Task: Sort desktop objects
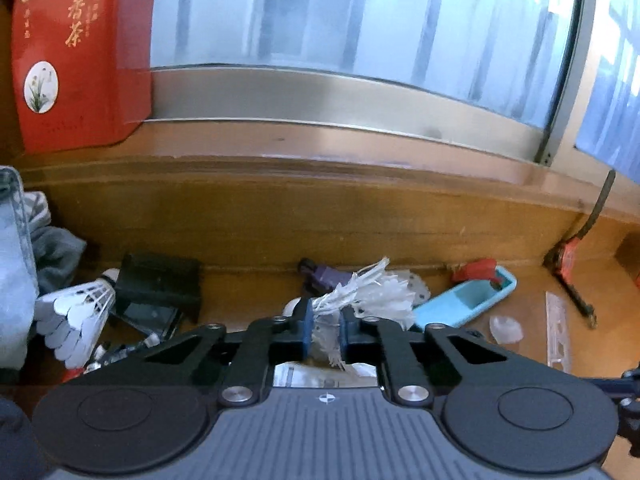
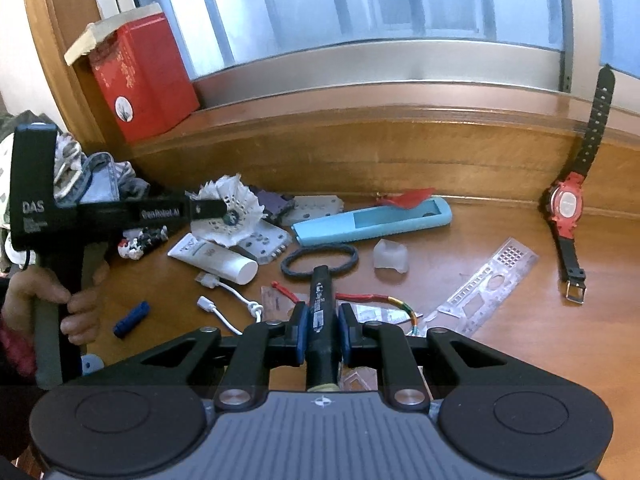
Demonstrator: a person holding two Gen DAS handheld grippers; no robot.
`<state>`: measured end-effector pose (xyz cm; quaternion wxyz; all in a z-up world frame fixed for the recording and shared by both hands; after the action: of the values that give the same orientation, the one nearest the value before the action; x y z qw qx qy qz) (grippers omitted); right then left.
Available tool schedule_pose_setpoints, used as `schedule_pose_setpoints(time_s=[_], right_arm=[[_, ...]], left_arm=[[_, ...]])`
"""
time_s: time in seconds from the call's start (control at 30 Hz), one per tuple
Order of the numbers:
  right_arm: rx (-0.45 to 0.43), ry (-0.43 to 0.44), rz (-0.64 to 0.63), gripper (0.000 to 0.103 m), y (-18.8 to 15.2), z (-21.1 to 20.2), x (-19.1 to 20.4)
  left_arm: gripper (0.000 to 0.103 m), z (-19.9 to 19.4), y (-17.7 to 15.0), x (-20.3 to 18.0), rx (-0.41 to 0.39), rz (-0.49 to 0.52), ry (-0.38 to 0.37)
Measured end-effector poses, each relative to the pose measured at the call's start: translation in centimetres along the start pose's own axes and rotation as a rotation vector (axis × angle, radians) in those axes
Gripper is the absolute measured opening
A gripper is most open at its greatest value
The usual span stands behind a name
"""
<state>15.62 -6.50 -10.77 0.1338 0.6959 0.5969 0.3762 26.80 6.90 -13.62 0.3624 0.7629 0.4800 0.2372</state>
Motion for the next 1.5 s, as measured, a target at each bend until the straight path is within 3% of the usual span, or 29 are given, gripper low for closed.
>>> schedule_pose_setpoints(time_s=[0.43,0.83,1.5], right_arm=[[-0.063,0.022,0.004,0.018,0.0,-3.7,0.3],[-0.114,0.062,0.03,0.018,-0.6,-7.9,-1.7],[-0.144,0.098,0.022,0.018,-0.9,-17.5,-13.9]], left_arm=[[0.005,-6.4,-0.2,-4.3,-0.079,-0.008,-0.098],[0.005,-8.8,-1.1,-8.8,-0.06,0.02,-0.089],[0.005,-9.4,-0.4,-23.4,-0.051,0.025,-0.066]])
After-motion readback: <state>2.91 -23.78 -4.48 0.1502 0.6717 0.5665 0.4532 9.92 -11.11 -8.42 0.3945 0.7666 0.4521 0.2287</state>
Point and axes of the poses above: each gripper's, at about its wrist camera, not at the fingertips, and z roughly the way its jaws point, x to its left, y to its top, the point moved 10 cm from there along z, roughly the way its jaws point, and after that the axes turned 11 degrees about z, right-handed, at the moved point
